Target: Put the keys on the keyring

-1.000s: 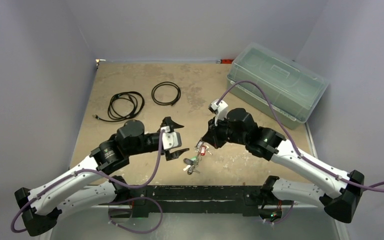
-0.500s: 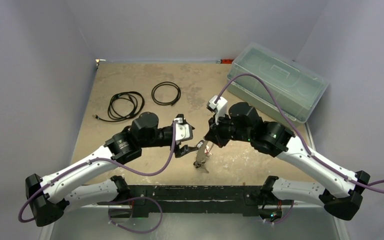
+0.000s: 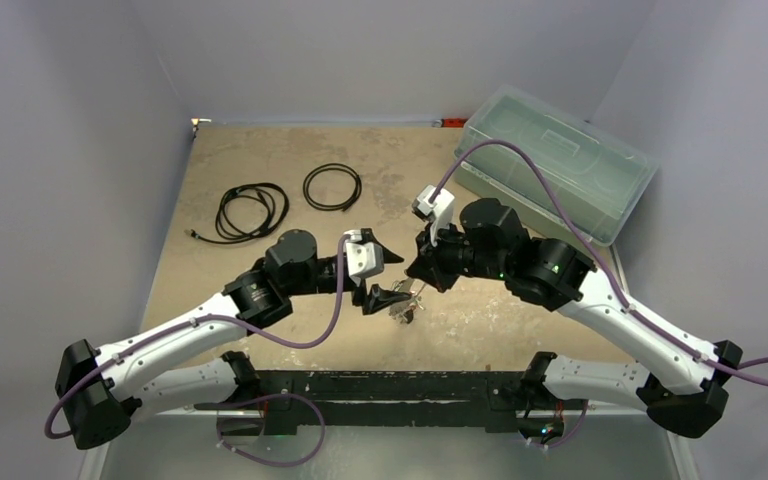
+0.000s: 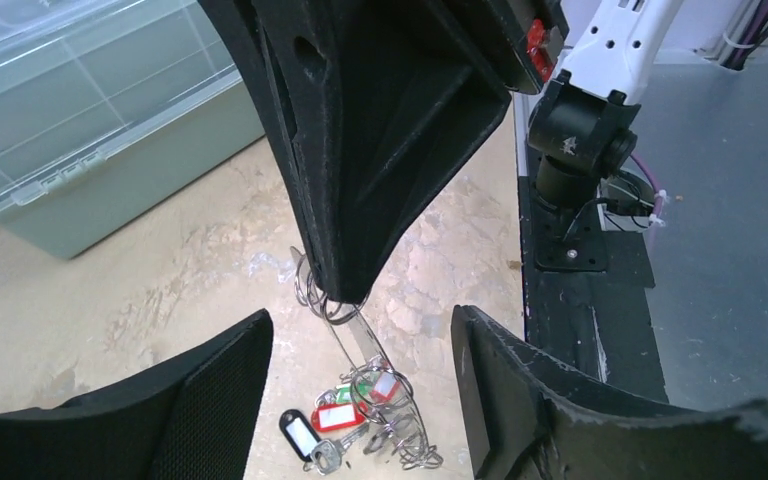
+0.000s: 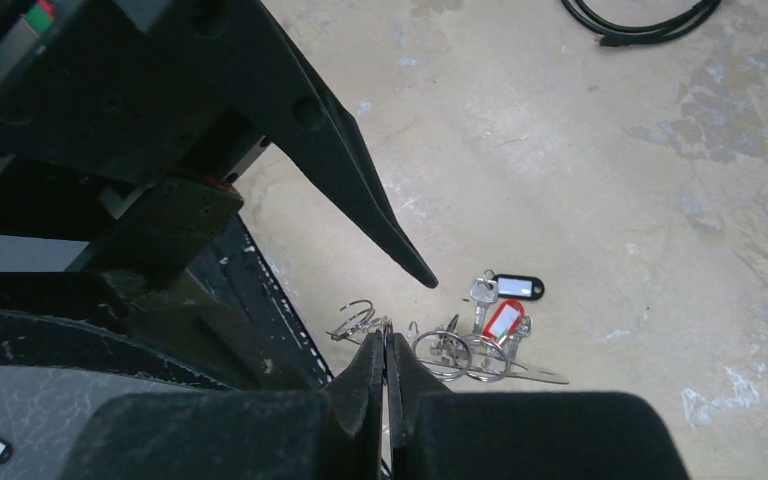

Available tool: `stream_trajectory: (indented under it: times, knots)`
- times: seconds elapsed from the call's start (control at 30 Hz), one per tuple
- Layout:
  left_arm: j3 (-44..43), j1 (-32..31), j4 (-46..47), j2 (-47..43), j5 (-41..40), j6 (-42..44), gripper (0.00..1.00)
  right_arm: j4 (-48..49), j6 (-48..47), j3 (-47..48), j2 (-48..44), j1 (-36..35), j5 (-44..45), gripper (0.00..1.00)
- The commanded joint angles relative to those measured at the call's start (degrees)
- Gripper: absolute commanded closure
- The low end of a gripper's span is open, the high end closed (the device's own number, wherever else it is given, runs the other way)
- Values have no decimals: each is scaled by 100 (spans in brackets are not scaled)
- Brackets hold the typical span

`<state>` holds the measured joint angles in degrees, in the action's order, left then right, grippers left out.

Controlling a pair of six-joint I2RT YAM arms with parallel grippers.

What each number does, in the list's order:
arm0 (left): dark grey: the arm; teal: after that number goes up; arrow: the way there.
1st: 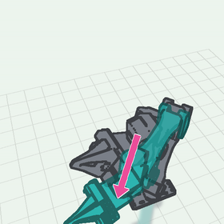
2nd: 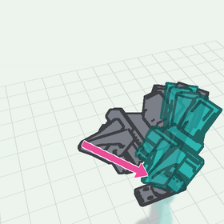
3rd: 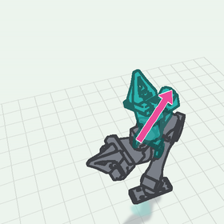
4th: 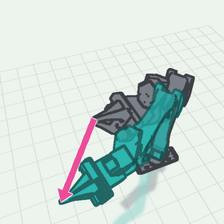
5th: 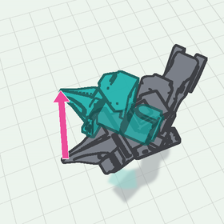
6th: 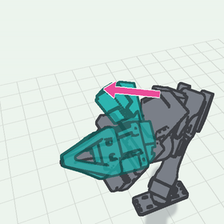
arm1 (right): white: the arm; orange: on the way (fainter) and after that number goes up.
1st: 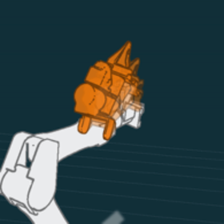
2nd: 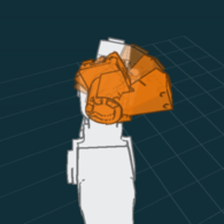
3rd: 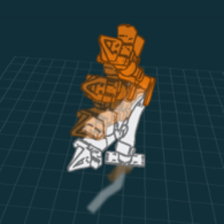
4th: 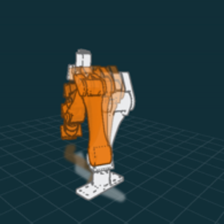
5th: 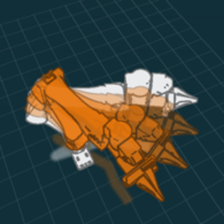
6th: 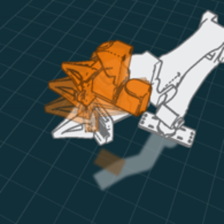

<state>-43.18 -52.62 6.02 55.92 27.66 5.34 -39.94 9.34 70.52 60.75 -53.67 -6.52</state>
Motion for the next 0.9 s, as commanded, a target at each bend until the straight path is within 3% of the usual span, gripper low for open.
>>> stream_trajectory:
  times: [0.0, 0.07, 0.2, 0.4, 0.5, 0.63, 0.87]
  knots:
    - [-15, 3, 485, 56, 468, 114, 38, 116, -168, 322, -100, -47, -411, 100]
    - [-11, 6, 544, 75, 582, 168, 46, 111, -201, 328, -125, -55, -514, 100]
    - [-28, 4, 529, 141, 552, 191, 52, 121, -239, 340, -239, -65, -634, 100]
    - [-104, 6, 367, 275, 739, 186, 73, 121, -231, 372, -322, -65, -693, 100]
    - [-148, 6, 193, 320, 721, 214, 77, 112, -231, 382, -344, -73, -694, 100]
    - [-134, 2, 194, 323, 857, 250, 89, 101, -249, 384, -353, -73, -813, 100]
    - [95, -3, 759, 167, 1303, 77, 84, 156, -266, 324, -386, -74, -1028, 100]
